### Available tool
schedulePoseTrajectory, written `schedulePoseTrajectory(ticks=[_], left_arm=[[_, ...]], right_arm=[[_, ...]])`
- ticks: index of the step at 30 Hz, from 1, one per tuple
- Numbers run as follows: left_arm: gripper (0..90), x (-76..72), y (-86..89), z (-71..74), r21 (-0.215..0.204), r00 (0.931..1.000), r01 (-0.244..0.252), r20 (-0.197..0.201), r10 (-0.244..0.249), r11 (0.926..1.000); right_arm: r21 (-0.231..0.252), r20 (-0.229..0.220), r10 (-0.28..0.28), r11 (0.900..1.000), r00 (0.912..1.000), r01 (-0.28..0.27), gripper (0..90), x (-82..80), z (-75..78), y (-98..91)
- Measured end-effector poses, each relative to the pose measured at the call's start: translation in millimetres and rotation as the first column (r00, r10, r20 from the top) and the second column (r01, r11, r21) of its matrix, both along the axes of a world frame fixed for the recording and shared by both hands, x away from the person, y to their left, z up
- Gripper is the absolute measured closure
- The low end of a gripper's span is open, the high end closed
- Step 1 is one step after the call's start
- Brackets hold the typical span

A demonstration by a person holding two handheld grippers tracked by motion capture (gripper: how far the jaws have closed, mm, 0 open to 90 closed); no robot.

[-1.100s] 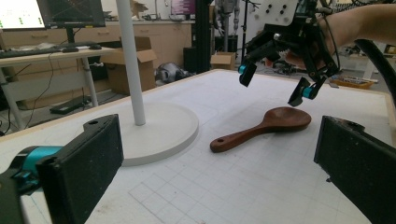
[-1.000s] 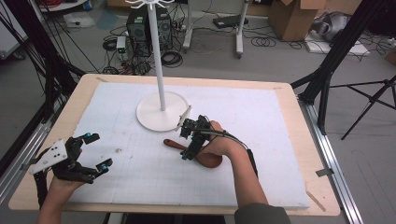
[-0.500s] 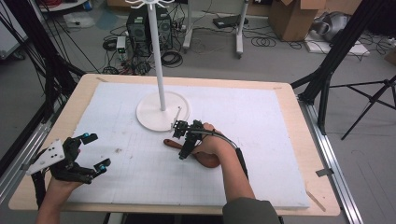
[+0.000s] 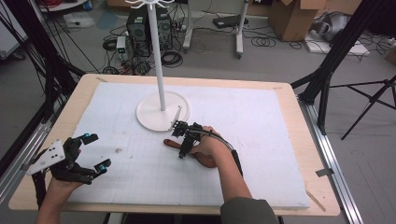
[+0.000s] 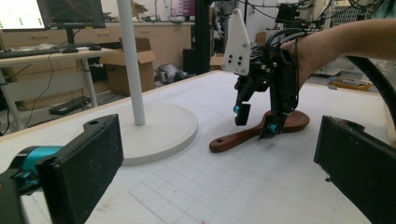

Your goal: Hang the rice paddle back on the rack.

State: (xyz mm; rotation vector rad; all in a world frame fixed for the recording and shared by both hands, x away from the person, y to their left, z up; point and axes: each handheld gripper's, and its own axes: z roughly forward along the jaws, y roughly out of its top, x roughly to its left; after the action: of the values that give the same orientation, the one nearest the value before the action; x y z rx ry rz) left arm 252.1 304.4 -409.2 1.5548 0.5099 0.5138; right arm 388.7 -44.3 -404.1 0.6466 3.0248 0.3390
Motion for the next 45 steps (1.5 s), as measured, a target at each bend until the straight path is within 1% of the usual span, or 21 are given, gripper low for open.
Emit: schedulePoseTrajectory(ticks=[3, 5, 6, 7, 8, 9, 11, 15, 17, 18, 21, 24, 28, 30, 37, 38, 40, 41, 42, 43, 45], left_arm=[[1.7, 0.1, 0.5, -0.3, 0.000, 1.0000, 0.000, -0.001, 0.000, 1.0000], [1.7, 0.4, 0.8, -0.6, -0.001, 1.0000, 0.002, -0.001, -0.002, 1.0000], [1.8, 0.4, 1.0, -0.8, 0.001, 1.0000, 0.002, -0.002, -0.002, 1.0000], [1.7, 0.4, 1.0, -0.8, 0.001, 1.0000, 0.002, -0.002, -0.002, 1.0000], [1.7, 0.5, 1.0, -1.1, 0.001, 1.0000, 0.003, -0.004, -0.003, 1.0000], [1.7, 0.5, 1.0, -1.2, 0.002, 1.0000, 0.003, -0.004, -0.003, 1.0000], [1.7, 0.5, 0.9, -1.2, 0.002, 1.0000, 0.004, -0.004, -0.004, 1.0000], [1.7, 0.5, 1.0, -1.1, 0.001, 1.0000, 0.004, -0.003, -0.003, 1.0000], [1.7, 0.4, 1.1, -1.2, -0.001, 1.0000, 0.002, -0.005, -0.002, 1.0000], [1.7, 0.4, 1.2, -1.3, -0.002, 1.0000, 0.003, -0.005, -0.003, 1.0000], [1.7, 0.6, 1.6, -1.4, -0.002, 1.0000, 0.003, -0.004, -0.003, 1.0000], [1.8, 0.6, 1.8, -1.7, -0.004, 1.0000, 0.002, -0.004, -0.002, 1.0000], [1.7, 0.8, 1.6, -1.9, -0.001, 1.0000, 0.003, -0.005, -0.003, 1.0000], [1.7, 0.9, 0.9, -2.3, -0.004, 1.0000, 0.003, -0.008, -0.004, 1.0000], [1.7, 1.0, 0.3, -2.6, 0.000, 1.0000, 0.003, -0.008, -0.003, 1.0000], [1.7, 1.1, -0.1, -2.8, 0.001, 0.9999, 0.006, -0.009, -0.006, 1.0000], [1.7, 1.2, -0.5, -3.0, 0.003, 0.9999, 0.006, -0.010, -0.006, 1.0000], [1.7, 1.3, -1.1, -3.3, 0.001, 0.9999, 0.006, -0.011, -0.006, 1.0000], [1.7, 1.4, -1.3, -3.3, 0.003, 0.9999, 0.007, -0.011, -0.007, 1.0000], [1.7, 1.5, -1.4, -3.5, 0.004, 0.9999, 0.008, -0.011, -0.008, 1.0000], [1.7, 1.6, -1.7, -3.6, 0.006, 0.9999, 0.008, -0.011, -0.008, 1.0000]], right_arm=[[-0.007, -0.003, 0.008, 0.9999, 1.0000, -0.008, 42.2, -0.2, -0.2, 0.7], [-0.007, -0.006, -0.004, 1.0000, 1.0000, 0.004, 45.1, -1.2, 0.4, 1.9], [-0.007, -0.002, -0.007, 0.9999, 1.0000, 0.007, 47.2, -1.4, 0.8, 2.2], [-0.007, -0.002, -0.007, 0.9999, 1.0000, 0.007, 47.2, -1.4, 0.8, 2.2], [-0.010, 0.009, -0.009, 0.9999, 0.9999, 0.009, 50.8, -1.5, 0.9, 2.8], [-0.010, 0.009, -0.009, 0.9999, 0.9999, 0.009, 51.9, -1.6, 1.0, 3.0], [-0.014, 0.012, 0.009, 0.9999, 0.9999, -0.008, 53.8, -1.6, 0.2, 3.4], [-0.027, 0.014, 0.008, 0.9996, 0.9999, -0.008, 57.3, -1.8, -0.4, 4.7], [-0.015, 0.009, 0.002, 0.9999, 1.0000, -0.002, 62.8, -0.9, -0.5, 5.1], [-0.009, 0.003, 0.004, 1.0000, 1.0000, -0.004, 63.4, -0.2, -0.7, 4.9], [-0.012, -0.002, 0.007, 0.9999, 1.0000, -0.007, 64.0, 0.4, -2.0, 5.6], [-0.002, -0.011, 0.002, 1.0000, 0.9999, -0.002, 66.8, 1.5, -2.2, 4.0], [0.008, -0.035, -0.010, 0.9999, 0.9993, 0.011, 73.3, 3.4, -1.7, 1.1], [0.003, -0.039, -0.005, 1.0000, 0.9992, 0.005, 75.8, 3.9, -1.7, 0.3], [-0.019, -0.025, 0.010, 0.9998, 0.9996, -0.010, 77.6, 3.6, -2.1, 3.0], [-0.025, -0.025, 0.003, 0.9997, 0.9997, -0.003, 77.8, 2.7, -2.1, 4.1], [-0.044, -0.018, 0.018, 0.9989, 0.9997, -0.019, 78.1, 3.0, -1.9, 5.7], [-0.044, -0.024, 0.014, 0.9989, 0.9996, -0.016, 78.3, 2.7, -1.9, 6.8], [-0.052, -0.018, 0.023, 0.9984, 0.9996, -0.024, 78.4, 3.2, -1.8, 7.0], [-0.057, -0.020, 0.021, 0.9981, 0.9996, -0.023, 78.5, 3.0, -1.6, 7.3], [-0.057, -0.018, 0.019, 0.9982, 0.9996, -0.020, 78.6, 2.8, -1.8, 8.1]])
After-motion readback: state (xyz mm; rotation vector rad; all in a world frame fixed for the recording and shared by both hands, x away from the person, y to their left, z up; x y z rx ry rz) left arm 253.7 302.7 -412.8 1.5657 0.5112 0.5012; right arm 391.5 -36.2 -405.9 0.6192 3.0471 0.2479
